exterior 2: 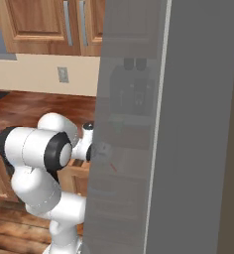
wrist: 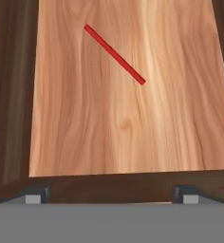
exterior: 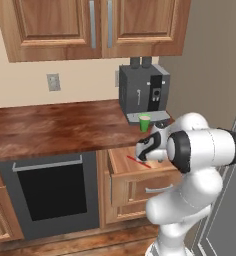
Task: Pick up the straw from the right drawer and put it inside the smoothie cup.
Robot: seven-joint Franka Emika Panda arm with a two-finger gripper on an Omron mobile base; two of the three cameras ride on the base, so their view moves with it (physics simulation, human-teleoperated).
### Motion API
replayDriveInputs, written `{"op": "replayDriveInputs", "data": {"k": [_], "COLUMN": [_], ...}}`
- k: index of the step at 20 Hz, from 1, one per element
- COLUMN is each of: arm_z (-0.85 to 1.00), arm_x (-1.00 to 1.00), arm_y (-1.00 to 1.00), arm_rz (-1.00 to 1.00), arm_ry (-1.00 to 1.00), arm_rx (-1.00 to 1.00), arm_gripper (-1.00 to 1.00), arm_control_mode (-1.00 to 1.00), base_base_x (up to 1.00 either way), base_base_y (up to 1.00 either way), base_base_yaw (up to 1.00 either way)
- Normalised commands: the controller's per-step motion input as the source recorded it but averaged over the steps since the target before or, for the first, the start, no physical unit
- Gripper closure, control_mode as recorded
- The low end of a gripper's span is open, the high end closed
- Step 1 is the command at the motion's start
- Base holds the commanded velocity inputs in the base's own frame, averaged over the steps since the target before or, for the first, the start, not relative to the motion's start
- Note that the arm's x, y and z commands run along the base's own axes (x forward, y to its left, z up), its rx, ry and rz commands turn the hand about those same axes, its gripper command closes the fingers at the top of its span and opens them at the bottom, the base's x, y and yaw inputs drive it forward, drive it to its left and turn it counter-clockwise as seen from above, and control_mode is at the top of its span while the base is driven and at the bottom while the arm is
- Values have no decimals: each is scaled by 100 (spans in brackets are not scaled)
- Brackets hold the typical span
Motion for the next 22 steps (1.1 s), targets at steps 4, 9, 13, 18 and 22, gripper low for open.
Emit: {"op": "replayDriveInputs", "data": {"k": [4, 9, 13, 18, 22], "arm_z": [-40, -42, -37, -30, -23], "arm_x": [27, 21, 16, 1, -20], "arm_y": [-4, -6, -7, -8, -10], "arm_rz": [0, 0, 0, 0, 0], "arm_ry": [2, 4, 5, 10, 12], "arm_rx": [0, 0, 0, 0, 0], "arm_gripper": [-100, -100, -100, -100, -100], "arm_control_mode": [-100, -100, -100, -100, -100], "base_base_x": [0, 0, 0, 0, 0], "base_base_y": [0, 0, 0, 0, 0], "base_base_yaw": [0, 0, 0, 0, 0]}}
